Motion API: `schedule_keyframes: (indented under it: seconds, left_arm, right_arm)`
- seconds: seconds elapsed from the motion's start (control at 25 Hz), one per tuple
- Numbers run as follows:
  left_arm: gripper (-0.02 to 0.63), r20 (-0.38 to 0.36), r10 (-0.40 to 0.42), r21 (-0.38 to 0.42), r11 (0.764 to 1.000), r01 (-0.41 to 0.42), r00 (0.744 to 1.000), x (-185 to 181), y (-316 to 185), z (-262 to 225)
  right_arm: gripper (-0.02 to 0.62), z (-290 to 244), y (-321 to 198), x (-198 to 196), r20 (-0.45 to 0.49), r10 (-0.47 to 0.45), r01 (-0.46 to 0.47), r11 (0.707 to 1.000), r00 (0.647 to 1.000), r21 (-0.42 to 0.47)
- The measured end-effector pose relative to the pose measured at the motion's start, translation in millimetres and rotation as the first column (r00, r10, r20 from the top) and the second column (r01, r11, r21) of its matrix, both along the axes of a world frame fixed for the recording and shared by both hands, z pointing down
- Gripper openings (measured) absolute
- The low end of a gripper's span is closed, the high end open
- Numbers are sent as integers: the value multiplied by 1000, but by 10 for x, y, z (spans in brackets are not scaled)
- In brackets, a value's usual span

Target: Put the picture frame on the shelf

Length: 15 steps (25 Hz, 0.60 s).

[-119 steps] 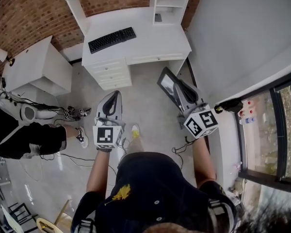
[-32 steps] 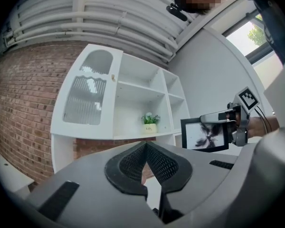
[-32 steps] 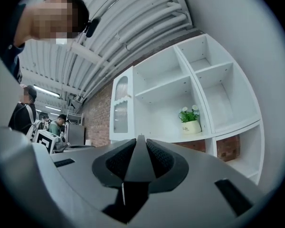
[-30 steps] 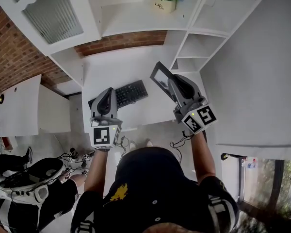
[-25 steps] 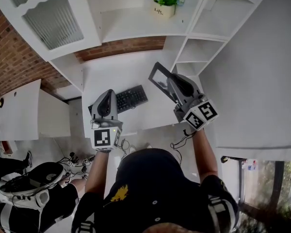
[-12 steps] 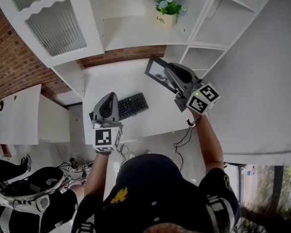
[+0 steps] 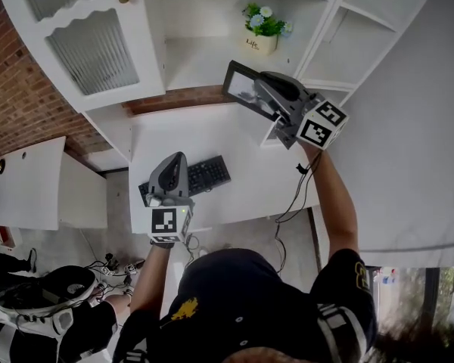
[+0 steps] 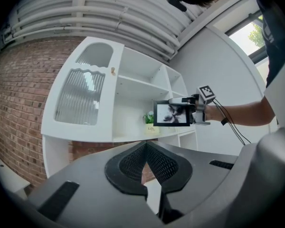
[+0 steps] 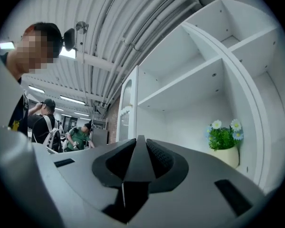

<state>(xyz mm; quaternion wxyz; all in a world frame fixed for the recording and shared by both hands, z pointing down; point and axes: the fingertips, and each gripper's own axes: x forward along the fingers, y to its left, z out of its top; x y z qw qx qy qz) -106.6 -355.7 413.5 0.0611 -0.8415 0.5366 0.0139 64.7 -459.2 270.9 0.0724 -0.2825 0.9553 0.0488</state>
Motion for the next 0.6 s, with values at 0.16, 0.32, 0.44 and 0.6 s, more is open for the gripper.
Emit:
schedule_keyframes:
  seconds: [0.16, 0.32, 0.44, 0.6]
  left_arm:
    - [18, -1, 4, 2, 1000, -4, 1000, 40, 12, -17]
    - [18, 3, -4, 3, 1000, 4, 1000, 31, 42, -35]
    - [18, 9, -4, 7, 1000, 4, 1000, 26, 67, -33]
    - [18, 16, 0, 9, 1000, 0, 1000, 40, 108, -18]
  right_arm:
    - [66, -142, -205, -35, -12, -50, 50, 999, 999, 13]
    - [66, -263, -359, -81, -4, -91, 91, 996, 996, 23]
    - [66, -366, -478, -104, -7, -106, 106, 994, 994, 40]
    - [66, -476, -646, -168, -19, -139, 140, 989, 990, 41]
